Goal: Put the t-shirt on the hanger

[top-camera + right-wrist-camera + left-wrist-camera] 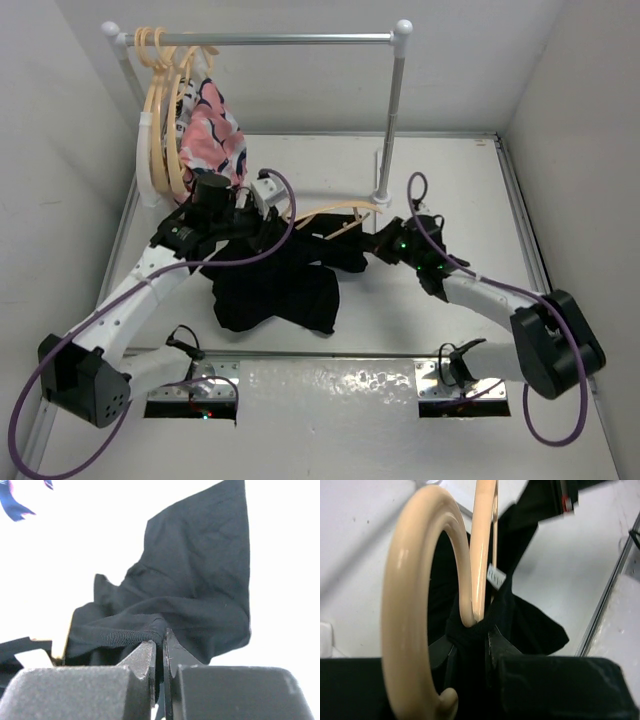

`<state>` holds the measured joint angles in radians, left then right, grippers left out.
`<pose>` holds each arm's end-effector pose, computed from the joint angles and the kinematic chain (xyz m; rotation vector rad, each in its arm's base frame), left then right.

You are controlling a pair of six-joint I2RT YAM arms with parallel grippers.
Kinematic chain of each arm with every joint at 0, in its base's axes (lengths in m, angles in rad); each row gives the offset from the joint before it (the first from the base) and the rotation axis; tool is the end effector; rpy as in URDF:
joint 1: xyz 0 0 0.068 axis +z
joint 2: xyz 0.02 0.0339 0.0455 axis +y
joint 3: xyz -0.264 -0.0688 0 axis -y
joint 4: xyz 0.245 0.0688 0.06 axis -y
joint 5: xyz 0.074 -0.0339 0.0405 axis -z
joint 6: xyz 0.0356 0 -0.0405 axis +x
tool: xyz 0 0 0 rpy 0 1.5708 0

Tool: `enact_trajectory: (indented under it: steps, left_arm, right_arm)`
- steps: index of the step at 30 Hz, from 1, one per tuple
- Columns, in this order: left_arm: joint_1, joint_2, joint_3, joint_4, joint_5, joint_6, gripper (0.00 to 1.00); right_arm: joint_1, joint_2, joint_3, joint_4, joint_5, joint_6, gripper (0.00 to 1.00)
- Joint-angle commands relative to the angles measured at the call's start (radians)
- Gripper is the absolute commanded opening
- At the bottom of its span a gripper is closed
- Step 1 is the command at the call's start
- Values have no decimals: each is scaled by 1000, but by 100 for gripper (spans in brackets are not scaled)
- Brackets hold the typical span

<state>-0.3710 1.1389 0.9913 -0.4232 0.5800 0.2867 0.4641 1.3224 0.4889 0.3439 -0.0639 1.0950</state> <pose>0.2240 -0.1081 0.3205 0.9930 1.8597 -0.6683 0.2323 0.1188 0.1769 0.6493 2.1270 0.9887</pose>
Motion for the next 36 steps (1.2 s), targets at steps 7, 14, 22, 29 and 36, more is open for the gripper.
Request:
enact_trajectory:
  steps: [7,14,22,29,36]
  left_arm:
    - [30,-176,-16,-104,-28,310,0]
    - [-29,-186,-66,-175,-186,503,0]
    - [-34,-212,-105,-190,-235,670,0]
    - [-139,-107,-106,-192,-382,798,0]
    - [-177,27,52,-246,-330,786,0]
  right_arm:
    - [-242,-83,-46,-262,47,-69,0]
    - [-260,-106,115,-497,177,-311,0]
    - [-254,-51,244,-683,318,-507,0]
    - [-60,75,478,-891,540,-728,0]
    - [13,202,571,-991,596,-764,0]
